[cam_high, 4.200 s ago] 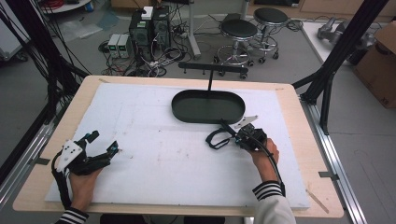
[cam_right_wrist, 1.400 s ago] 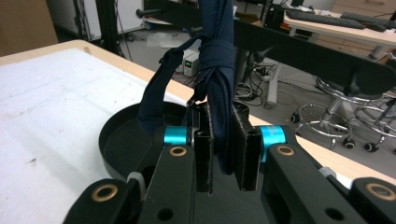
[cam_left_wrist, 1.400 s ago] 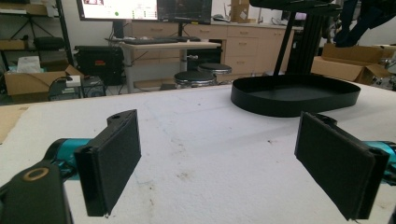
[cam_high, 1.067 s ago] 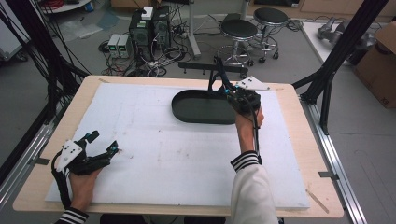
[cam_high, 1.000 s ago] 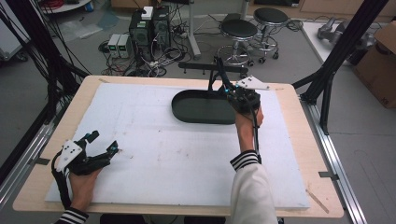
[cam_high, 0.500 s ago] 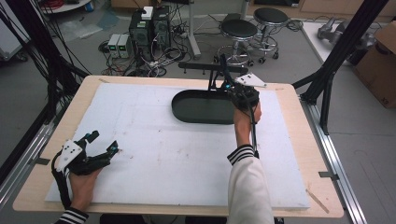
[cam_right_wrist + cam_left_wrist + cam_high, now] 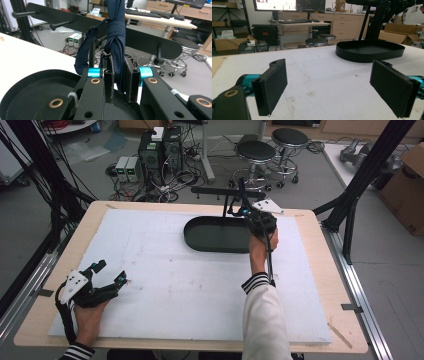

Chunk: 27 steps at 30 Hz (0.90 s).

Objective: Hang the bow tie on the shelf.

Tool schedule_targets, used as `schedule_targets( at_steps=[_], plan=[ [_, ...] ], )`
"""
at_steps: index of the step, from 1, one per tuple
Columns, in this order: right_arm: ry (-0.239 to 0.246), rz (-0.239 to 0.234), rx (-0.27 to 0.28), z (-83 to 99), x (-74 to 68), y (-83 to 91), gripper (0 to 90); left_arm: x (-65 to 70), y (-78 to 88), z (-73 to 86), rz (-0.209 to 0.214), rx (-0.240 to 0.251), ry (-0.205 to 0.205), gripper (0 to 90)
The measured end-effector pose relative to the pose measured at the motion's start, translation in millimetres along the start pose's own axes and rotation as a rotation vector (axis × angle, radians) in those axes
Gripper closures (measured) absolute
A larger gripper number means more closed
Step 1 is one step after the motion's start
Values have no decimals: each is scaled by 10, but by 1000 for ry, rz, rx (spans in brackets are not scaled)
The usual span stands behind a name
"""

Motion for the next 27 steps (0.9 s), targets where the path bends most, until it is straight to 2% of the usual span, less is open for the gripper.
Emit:
schedule_targets(
  at_steps=[11,27],
  plan=[
    [-15,17,-5,65,41,-84,807,0,-1,0,0,1,0,147],
    [-31,6,-35,178,74,-203,812,2,0,0,0,0,0,147]
  ],
)
Point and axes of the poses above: each handheld gripper's, and its own axes: y roughly backward along the jaws, z roughly out of its underside, x roughly to its right, the point moved 6 cm from there along -y, roughly forward along the jaws
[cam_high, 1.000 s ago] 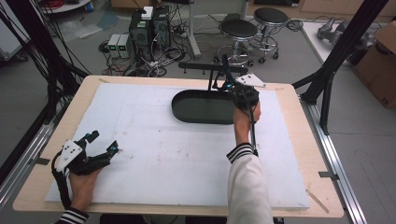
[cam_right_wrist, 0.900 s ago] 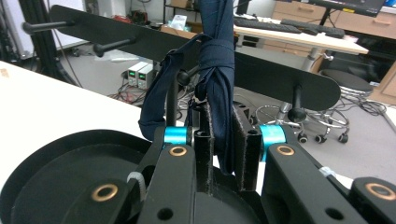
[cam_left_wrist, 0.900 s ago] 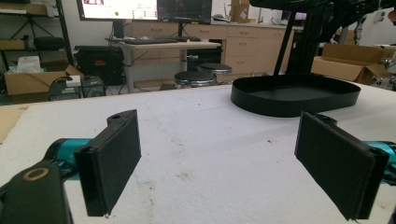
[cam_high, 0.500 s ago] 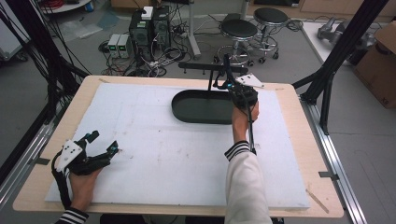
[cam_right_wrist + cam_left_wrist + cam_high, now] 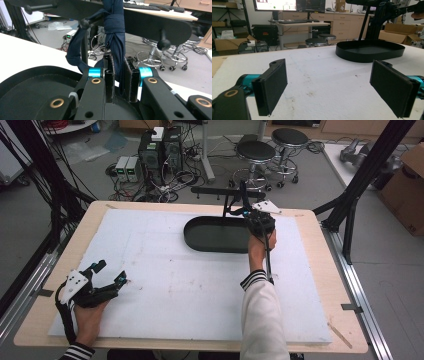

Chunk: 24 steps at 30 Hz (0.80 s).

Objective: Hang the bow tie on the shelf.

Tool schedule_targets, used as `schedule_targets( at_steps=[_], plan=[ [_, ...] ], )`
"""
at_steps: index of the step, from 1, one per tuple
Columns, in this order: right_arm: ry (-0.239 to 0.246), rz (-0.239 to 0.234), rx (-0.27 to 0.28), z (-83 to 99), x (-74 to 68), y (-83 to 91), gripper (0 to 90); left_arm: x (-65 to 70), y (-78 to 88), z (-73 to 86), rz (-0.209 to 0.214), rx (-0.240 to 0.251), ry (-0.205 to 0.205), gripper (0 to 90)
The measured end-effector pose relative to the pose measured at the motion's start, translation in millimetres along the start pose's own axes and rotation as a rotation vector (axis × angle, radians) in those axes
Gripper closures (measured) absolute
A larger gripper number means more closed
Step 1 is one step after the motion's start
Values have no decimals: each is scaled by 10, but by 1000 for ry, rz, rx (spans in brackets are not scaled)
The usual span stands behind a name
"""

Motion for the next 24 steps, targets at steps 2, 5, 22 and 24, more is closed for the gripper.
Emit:
schedule_targets(
  at_steps=[2,5,22,24],
  plan=[
    [-3,-6,-6,19,-2,-21,813,0,0,0,0,0,0,147],
    [-5,-17,-30,63,1,-55,812,0,-1,0,-1,1,0,147],
    [-27,-47,-80,146,14,-92,588,1,-1,0,0,0,0,147],
    [-43,-53,-94,153,20,-77,487,0,-1,0,-1,1,0,147]
  ],
)
Point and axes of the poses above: each handheld gripper's, and its own axes: y roughly backward along the jaws, z roughly out of its underside, x roughly to its right, the point moved 6 cm from there along -y, roughly forward along the jaws
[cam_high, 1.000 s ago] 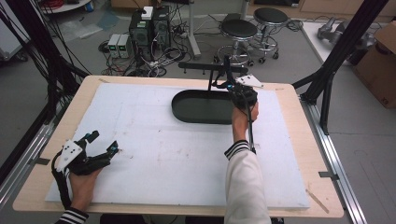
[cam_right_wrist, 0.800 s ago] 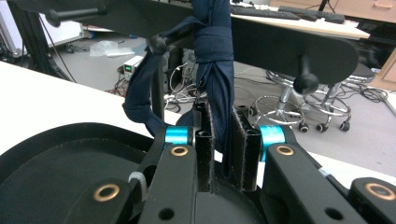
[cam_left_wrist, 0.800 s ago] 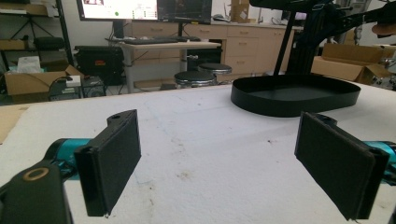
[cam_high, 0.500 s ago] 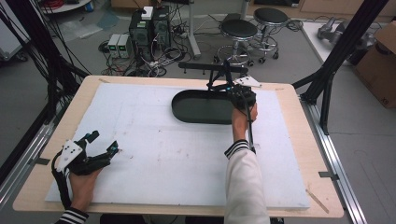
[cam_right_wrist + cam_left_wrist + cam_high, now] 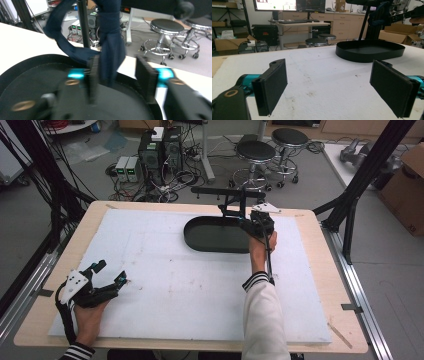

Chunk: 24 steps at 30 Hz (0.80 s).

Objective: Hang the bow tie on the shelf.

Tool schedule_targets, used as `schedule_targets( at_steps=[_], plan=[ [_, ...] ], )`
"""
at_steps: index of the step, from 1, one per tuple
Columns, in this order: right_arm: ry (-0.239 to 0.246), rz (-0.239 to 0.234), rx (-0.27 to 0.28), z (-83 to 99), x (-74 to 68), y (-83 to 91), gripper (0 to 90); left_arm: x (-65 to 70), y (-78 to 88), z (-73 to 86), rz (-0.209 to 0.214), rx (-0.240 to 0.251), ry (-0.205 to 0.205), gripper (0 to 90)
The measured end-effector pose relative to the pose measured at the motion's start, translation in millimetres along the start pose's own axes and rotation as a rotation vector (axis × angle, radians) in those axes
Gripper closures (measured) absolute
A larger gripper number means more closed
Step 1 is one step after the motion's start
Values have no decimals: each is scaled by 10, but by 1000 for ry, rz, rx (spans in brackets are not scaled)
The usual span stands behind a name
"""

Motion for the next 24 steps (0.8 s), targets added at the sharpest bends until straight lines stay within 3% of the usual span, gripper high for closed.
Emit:
schedule_targets(
  at_steps=[2,3,4,10,13,14,16,17,20,21,24],
  plan=[
    [-4,-12,-7,0,-7,13,456,0,1,0,0,-1,-1,147],
    [3,-25,-24,-4,-32,41,348,0,1,0,0,0,0,147],
    [3,-25,-24,-4,-32,41,348,0,1,0,0,-1,-1,147],
    [19,-97,-126,31,-171,157,113,-3,1,2,-4,-4,-2,150],
    [10,-137,-114,31,-202,226,113,3,2,1,-2,-4,-6,150],
    [-24,-217,-88,35,-236,330,112,3,2,1,0,-4,-7,150],
    [-36,-284,-66,51,-267,425,112,3,1,1,-1,-2,-7,150],
    [-36,-284,-66,51,-267,425,112,5,1,0,0,-2,-8,150],
    [-19,-364,-37,148,-290,672,111,8,0,1,0,-3,-8,149],
    [-19,-364,-37,148,-290,672,111,4,0,1,-1,-3,-8,149],
    [-13,-393,2,245,-284,911,111,2,1,1,0,-4,-5,149]
  ],
)
Point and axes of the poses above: each handheld gripper's, and its own axes: y roughly backward along the jaws, z roughly out of its underside, x roughly to its right, the point moved 6 cm from there along -y, roughly forward along the jaws
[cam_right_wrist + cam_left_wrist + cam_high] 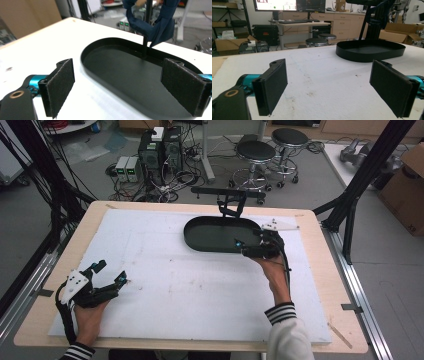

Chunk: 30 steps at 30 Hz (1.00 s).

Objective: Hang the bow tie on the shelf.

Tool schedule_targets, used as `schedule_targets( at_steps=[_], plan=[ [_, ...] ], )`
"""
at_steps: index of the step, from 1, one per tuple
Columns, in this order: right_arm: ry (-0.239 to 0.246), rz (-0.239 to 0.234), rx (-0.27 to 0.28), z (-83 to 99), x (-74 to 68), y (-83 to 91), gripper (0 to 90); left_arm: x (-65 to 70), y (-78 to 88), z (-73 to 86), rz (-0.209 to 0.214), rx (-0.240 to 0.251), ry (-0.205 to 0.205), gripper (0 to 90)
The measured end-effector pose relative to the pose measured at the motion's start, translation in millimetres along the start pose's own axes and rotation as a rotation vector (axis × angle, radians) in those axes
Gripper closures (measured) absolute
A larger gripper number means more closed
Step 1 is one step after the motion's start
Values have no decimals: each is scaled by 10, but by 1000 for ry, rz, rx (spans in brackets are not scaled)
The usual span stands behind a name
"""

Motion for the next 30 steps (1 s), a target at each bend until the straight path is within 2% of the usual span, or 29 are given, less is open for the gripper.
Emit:
schedule_targets(
  at_steps=[1,3,8,11,13,15,18,19,21,26,27,30],
  plan=[
    [15,-2,21,65,-39,137,111,2,-1,0,1,2,-2,150],
    [12,-1,14,91,-56,186,111,5,-2,0,1,2,-1,149],
    [51,13,58,262,-153,489,111,5,-1,0,1,1,-3,150],
    [82,32,72,373,-190,621,111,7,-1,0,2,2,-5,150],
    [81,36,88,456,-216,687,112,8,-1,0,2,3,-5,149],
    [96,52,102,551,-235,737,111,10,-1,-1,3,4,-4,149],
    [94,72,129,716,-267,793,111,11,-1,-1,4,3,-8,150],
    [87,93,157,855,-276,821,111,11,-1,-1,4,3,-8,149],
    [89,101,161,901,-277,824,112,11,0,-1,4,3,-8,149],
    [111,174,196,1124,-266,800,112,11,-1,0,4,3,-7,149],
    [105,177,199,1152,-268,785,112,12,-1,-1,4,4,-6,149],
    [130,188,207,1155,-274,761,112,15,3,0,5,0,-15,148]
  ],
)
Point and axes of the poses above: each handheld gripper's, and its own axes: y roughly backward along the jaws, z roughly out of its underside, x roughly to its right, the point moved 6 cm from there along -y, roughly forward along the jaws
